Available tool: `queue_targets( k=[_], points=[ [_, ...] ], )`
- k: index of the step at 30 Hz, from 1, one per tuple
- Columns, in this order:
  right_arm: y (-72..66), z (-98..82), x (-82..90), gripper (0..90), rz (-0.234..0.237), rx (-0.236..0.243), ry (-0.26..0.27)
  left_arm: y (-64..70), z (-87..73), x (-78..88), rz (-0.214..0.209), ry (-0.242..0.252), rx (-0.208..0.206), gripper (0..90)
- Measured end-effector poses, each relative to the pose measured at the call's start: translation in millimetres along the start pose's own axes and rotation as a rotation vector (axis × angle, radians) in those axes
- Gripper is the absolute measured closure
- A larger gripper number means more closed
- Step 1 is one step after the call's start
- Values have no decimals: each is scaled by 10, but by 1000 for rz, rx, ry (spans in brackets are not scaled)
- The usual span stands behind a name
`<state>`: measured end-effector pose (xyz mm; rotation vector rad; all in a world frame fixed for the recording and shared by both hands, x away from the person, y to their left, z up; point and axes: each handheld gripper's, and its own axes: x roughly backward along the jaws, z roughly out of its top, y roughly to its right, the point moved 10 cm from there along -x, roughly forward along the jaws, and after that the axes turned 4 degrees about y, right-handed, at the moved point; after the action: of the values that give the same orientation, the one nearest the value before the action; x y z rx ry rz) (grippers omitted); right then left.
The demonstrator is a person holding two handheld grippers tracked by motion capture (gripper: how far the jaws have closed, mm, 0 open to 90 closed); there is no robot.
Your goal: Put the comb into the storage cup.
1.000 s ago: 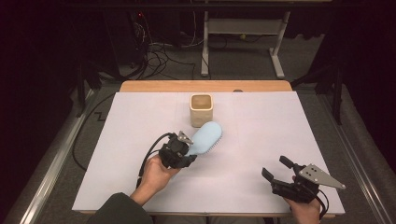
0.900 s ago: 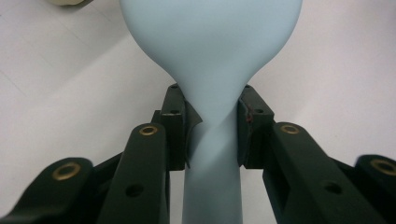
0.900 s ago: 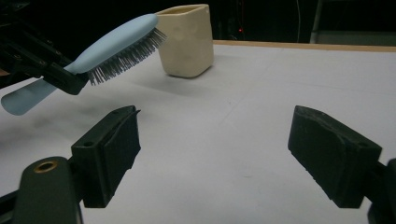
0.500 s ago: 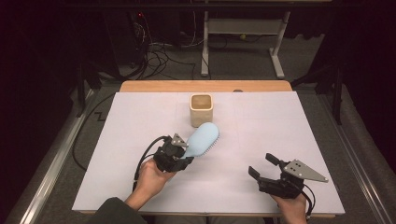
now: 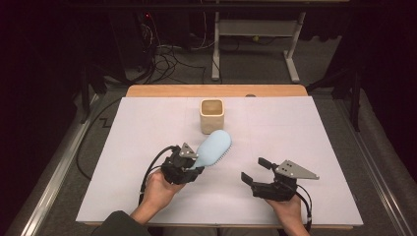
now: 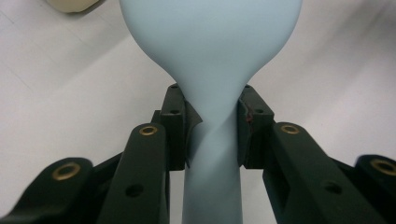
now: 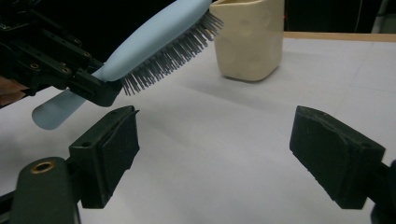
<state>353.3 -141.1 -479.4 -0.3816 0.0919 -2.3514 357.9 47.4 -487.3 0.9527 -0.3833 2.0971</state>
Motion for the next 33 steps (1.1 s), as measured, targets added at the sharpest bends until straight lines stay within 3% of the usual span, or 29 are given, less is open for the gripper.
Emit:
queue_targets(
  k=[12, 33],
  points=[
    [-130, 15, -283, 159, 51, -41, -33, 60, 15, -54, -7, 0, -17, 693],
    [-240, 32, -503, 156, 99, -95, -69, 158, 75, -115, -17, 15, -34, 693]
  ],
)
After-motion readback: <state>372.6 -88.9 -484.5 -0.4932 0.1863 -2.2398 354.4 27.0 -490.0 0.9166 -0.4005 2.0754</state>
